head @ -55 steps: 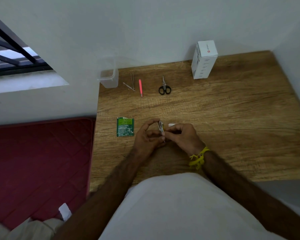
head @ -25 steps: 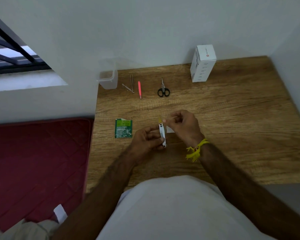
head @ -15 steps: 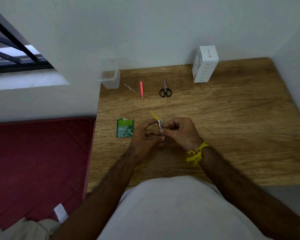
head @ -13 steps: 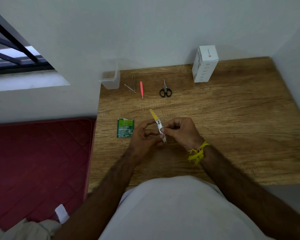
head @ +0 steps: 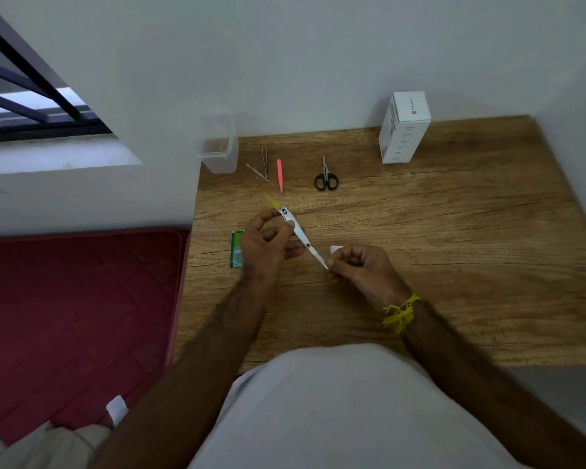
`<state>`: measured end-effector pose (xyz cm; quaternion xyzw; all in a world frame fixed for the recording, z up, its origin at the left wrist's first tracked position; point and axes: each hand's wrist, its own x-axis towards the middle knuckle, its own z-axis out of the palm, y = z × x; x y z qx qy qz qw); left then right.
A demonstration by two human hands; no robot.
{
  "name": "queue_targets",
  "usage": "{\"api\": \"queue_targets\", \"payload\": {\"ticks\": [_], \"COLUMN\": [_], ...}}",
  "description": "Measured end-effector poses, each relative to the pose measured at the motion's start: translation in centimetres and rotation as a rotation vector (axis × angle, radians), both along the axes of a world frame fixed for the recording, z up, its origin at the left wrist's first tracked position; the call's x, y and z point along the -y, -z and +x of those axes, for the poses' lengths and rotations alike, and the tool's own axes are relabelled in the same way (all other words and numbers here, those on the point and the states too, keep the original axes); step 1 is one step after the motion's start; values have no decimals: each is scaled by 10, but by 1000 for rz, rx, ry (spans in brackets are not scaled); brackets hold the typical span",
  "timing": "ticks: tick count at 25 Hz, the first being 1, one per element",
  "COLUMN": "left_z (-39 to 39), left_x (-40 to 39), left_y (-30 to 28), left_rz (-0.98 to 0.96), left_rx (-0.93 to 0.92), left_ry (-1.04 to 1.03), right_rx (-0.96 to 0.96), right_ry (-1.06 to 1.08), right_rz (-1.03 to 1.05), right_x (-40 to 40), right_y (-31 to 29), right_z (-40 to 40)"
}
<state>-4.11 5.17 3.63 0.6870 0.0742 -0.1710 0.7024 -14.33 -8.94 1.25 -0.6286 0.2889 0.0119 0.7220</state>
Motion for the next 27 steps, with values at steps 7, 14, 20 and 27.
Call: {"api": "queue_targets", "payload": {"ticks": [7,14,20,27], "left_z": [-5,-24,-29,-34], "left_x": [4,-13,-15,-10], "left_y": [4,9,19,31], "left_rz": [97,72,37,6], "left_rx": [58,-128,-192,-202], "left_ry": [125,332,425,436], "right_rx": [-70,-204,-112,-40], "right_ry": [92,-317,-194,234], "right_rz": [-598,-913,-853,-534], "right_x": [20,38,34,16], "right_y": [0,10,9,9], "right_z": [1,19,14,14]}}
